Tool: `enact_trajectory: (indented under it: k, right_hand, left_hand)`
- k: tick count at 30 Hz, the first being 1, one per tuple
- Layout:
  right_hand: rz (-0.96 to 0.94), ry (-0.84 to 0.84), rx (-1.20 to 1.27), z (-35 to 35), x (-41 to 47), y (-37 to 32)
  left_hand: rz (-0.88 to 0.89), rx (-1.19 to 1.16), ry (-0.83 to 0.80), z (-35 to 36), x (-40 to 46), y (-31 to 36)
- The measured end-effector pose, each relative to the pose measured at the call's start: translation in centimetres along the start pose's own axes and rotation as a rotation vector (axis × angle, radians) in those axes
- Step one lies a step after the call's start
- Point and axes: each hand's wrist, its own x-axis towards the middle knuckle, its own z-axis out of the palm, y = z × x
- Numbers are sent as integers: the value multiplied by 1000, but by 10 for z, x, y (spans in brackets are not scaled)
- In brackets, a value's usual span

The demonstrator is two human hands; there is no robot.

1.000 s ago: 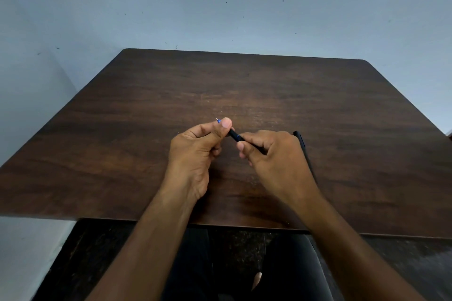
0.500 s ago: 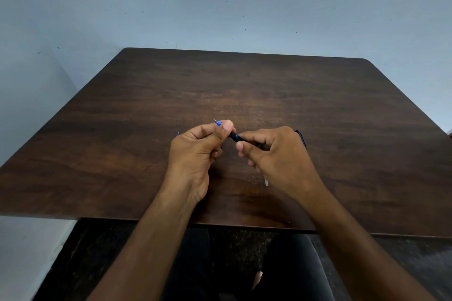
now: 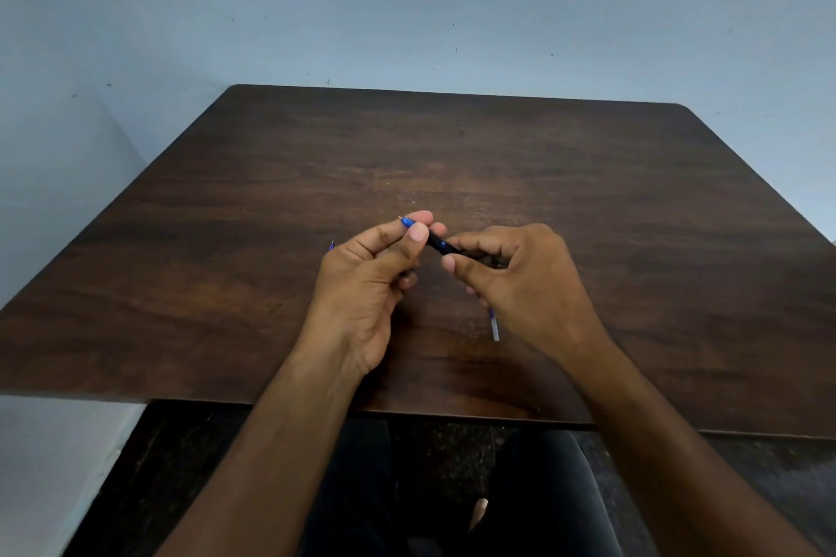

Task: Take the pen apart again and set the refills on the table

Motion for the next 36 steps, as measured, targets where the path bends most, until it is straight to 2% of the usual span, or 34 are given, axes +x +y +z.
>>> enact_trajectory:
  k: [5,7,13,15,22,26,33,36]
  right_hand:
    - [-18,16,3,3,-2,-2]
    - [-22,19,4,4,-3,-2]
    - [-15,26,32,2,-3,-4]
    - [1,32,38,2,-2,-5]
    - [28,-5,91,4,-4,-5]
    - [34,-17,92,6,-5,-7]
    - [66,41,116,2,-5,-7]
    - [92,60,114,2,-3,-4]
  left_hand:
    - [19,7,153,7,2,0]
    - [5,10,162,8,3,0]
    - [-36,78,-80,3,-1,3]
    - [-16,59,-113,1,-2,4]
    - [53,71,97,7,2,1]
    - [19,81,160,8,6,-1]
    - [-29,81,-74,5,0,4]
    - [11,64,-70,3,-3,3]
